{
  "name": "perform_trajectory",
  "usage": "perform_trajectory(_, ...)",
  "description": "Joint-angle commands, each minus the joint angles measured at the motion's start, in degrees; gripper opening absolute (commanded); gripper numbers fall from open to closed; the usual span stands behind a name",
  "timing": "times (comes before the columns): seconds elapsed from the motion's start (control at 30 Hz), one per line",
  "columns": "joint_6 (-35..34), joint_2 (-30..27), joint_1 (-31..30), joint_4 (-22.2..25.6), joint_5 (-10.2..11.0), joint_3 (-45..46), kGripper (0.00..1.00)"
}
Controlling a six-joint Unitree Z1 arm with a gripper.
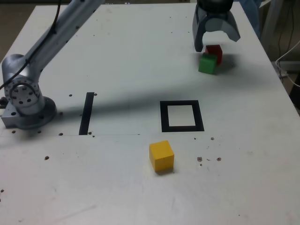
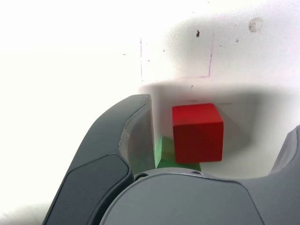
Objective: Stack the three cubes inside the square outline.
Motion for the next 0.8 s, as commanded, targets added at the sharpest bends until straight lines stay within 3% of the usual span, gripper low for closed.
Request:
perform_trajectory(0.0,-0.1,0.8,-0.1,-0.6,0.1,-0.4,0.96)
perform_trajectory(0.77,-0.1,2.5,0.7,-2.1,-0.2,-0.1,0.82)
